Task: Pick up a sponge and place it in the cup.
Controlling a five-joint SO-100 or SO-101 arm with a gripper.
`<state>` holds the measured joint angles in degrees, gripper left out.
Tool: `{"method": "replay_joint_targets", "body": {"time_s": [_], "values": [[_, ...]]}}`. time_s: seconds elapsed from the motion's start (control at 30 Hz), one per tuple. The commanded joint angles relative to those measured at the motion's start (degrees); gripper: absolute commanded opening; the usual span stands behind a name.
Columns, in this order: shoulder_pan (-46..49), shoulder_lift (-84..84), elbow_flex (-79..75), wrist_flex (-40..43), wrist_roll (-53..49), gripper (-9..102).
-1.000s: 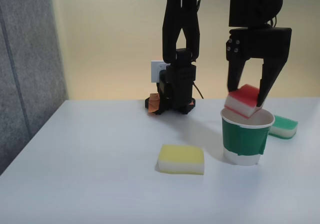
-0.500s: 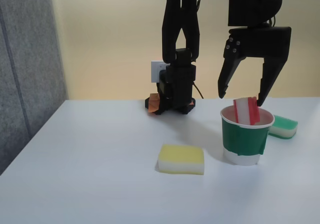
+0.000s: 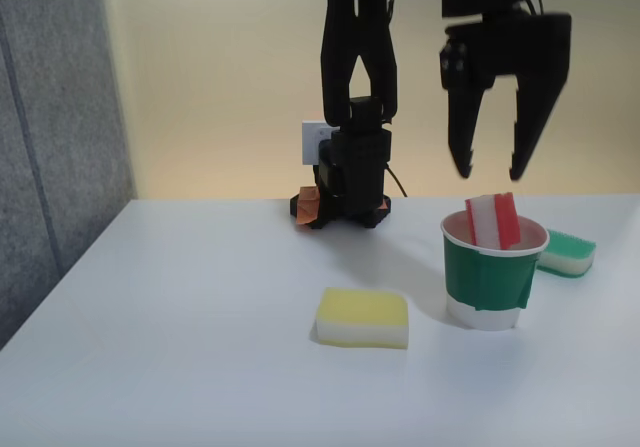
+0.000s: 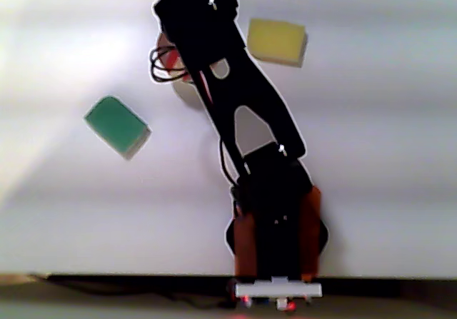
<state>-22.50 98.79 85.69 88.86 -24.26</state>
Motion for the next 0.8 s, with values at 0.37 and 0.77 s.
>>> {"method": "replay_joint_targets", "body": {"time_s": [0.37, 0.77], "values": [[11.43, 36.12, 34.54, -9.4, 1.14, 0], [18.9, 75.59, 68.82, -11.51, 1.49, 0]]}}
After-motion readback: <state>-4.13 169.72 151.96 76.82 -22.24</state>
